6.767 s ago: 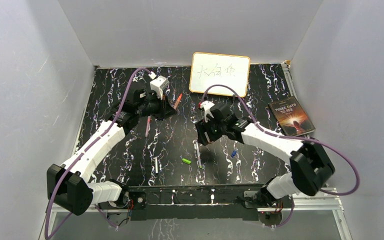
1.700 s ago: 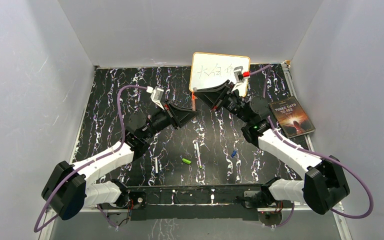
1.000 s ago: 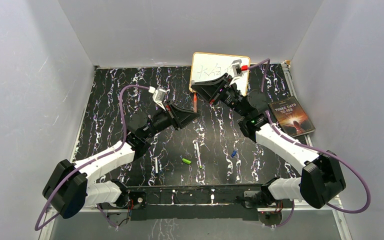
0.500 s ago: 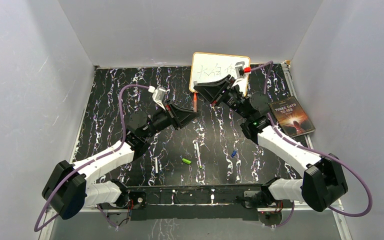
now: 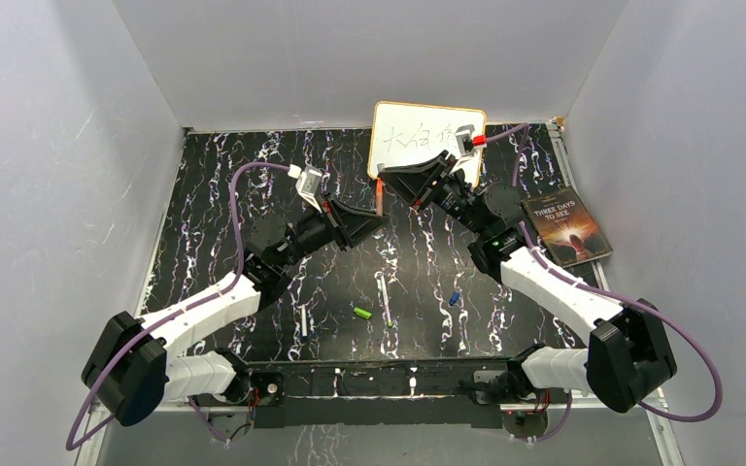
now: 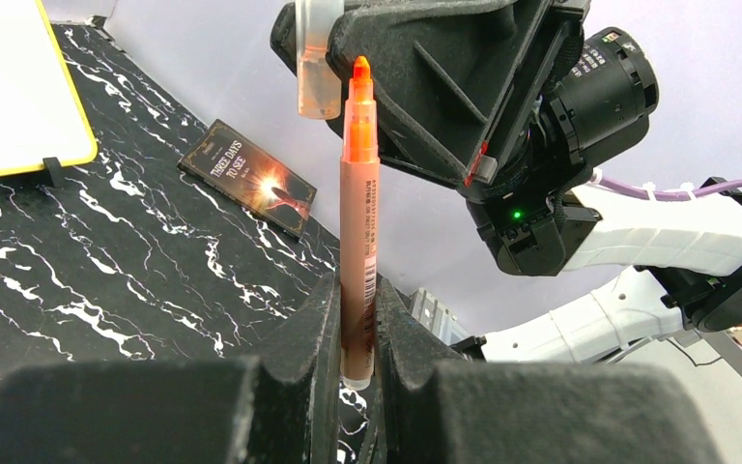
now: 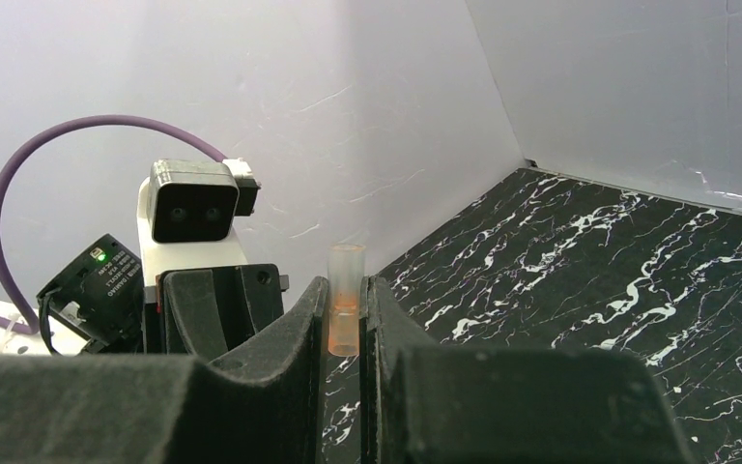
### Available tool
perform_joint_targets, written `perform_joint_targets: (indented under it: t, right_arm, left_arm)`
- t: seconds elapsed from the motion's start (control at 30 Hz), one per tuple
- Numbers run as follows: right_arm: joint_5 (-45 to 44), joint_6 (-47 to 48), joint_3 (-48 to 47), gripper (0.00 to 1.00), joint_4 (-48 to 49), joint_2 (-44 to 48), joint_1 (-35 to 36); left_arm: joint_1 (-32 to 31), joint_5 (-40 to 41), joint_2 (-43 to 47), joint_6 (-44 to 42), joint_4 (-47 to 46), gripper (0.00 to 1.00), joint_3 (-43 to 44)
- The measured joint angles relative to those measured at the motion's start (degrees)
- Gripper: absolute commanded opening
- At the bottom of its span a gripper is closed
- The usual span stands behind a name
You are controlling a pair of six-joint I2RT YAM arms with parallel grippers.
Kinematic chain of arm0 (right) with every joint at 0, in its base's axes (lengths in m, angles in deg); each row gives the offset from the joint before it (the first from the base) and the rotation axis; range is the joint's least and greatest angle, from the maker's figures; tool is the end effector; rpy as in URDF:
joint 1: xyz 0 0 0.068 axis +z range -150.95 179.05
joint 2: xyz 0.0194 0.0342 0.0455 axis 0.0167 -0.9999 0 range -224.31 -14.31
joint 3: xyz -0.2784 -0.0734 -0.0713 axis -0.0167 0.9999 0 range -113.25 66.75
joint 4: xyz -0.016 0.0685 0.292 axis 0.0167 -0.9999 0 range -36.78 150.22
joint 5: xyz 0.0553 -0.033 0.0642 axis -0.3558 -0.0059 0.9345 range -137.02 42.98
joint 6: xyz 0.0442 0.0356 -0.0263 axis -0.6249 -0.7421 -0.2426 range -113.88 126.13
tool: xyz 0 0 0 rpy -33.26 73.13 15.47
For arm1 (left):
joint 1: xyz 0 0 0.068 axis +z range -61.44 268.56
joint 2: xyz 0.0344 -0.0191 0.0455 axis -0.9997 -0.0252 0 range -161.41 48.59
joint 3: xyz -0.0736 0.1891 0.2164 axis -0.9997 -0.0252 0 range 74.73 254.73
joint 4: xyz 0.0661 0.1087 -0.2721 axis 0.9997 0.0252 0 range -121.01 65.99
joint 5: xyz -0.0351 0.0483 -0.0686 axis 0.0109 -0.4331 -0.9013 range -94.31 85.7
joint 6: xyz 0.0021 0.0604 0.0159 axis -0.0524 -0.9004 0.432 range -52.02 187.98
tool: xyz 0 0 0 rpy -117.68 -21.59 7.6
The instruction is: Insert the pens into the pen caps
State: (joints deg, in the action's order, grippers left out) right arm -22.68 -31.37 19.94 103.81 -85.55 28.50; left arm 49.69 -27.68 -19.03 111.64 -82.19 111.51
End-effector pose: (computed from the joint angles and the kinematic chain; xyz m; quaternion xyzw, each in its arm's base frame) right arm 0.2720 0.1761 0.3616 -0.1316 0.5772 0.5413 0.5972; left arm 0.2194 -0.2010 0.3262 0.1428 0.5657 -0.6171 0.5280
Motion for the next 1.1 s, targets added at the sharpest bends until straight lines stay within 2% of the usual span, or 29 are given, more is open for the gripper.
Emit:
perform_joint_targets:
  t: [1.1]
  right_arm:
    - [1.8, -0.6, -2.6, 0.00, 2.2, -1.0, 0.0]
  left_arm:
    - [0.0, -0.6, -0.5, 0.5, -1.1, 0.00, 0.0]
